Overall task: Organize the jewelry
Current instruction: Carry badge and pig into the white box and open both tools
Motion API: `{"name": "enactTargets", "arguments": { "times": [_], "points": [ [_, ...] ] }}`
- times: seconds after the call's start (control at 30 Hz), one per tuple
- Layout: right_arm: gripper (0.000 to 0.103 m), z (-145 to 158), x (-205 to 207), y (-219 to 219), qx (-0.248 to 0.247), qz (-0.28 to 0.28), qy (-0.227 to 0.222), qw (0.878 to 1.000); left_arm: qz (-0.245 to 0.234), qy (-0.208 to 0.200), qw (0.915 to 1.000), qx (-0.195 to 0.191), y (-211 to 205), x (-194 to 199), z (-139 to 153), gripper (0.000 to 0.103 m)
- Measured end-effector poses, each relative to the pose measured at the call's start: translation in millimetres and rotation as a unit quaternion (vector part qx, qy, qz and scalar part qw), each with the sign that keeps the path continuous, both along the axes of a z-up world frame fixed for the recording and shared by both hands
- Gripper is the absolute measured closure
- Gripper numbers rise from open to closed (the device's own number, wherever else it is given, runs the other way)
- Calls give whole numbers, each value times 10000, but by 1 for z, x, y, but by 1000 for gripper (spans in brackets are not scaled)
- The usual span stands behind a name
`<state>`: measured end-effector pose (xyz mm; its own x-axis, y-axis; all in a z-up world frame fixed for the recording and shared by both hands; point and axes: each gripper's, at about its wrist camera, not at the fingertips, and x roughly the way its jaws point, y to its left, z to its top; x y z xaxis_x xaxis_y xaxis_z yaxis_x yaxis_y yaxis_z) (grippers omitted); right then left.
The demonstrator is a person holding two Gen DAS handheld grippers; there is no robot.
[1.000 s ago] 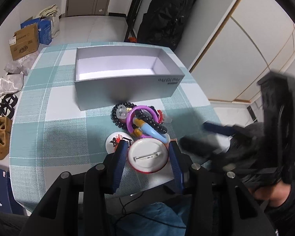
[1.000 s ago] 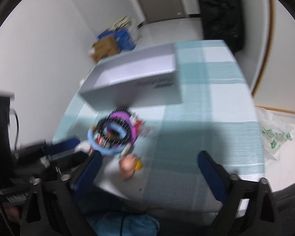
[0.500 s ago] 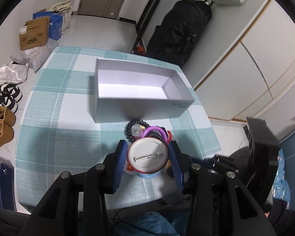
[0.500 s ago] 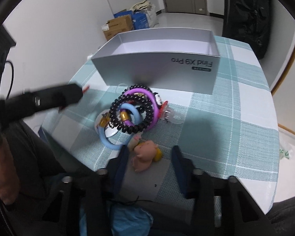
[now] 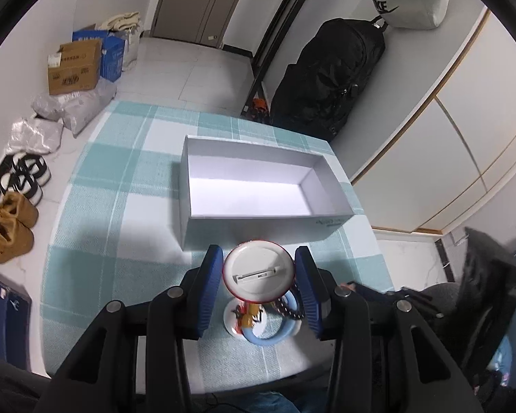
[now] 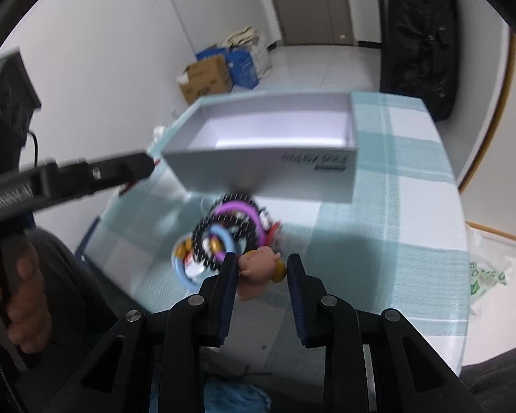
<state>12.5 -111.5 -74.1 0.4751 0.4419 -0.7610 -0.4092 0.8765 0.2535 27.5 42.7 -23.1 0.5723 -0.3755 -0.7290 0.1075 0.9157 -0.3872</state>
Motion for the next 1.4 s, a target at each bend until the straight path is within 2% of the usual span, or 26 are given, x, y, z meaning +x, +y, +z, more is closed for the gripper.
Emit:
{"name": "enactTargets", "arguments": {
  "times": [0.07,0.4,0.57,0.77,0.93,1.1,1.4],
  "points": [
    [75,11,4,-6,217,-57,-80,9997,-36,-16,10000,-31,-1,4,3,66],
    [75,76,50,-12,515,-4,-654,9965,-58,-180,9998,64,-1,35,34,66],
    [75,95,80,-5,556,194,-737,9955,-156,-231,9992,293,-7,59,37,66],
    [75,90,108,-1,672,177,-618,9957,-245,-7,9995,190,-10,82,19,66],
    [75,68,126,5,657,162,-175,9976,-327,243,9992,-22,-6,95,1,66],
    [75,57,133,5,737,106,59,9972,-274,333,9989,-164,-4,104,-3,66],
    [75,36,144,11,539,6,397,9978,-302,451,9982,-255,-4,114,-10,65]
  ]
}}
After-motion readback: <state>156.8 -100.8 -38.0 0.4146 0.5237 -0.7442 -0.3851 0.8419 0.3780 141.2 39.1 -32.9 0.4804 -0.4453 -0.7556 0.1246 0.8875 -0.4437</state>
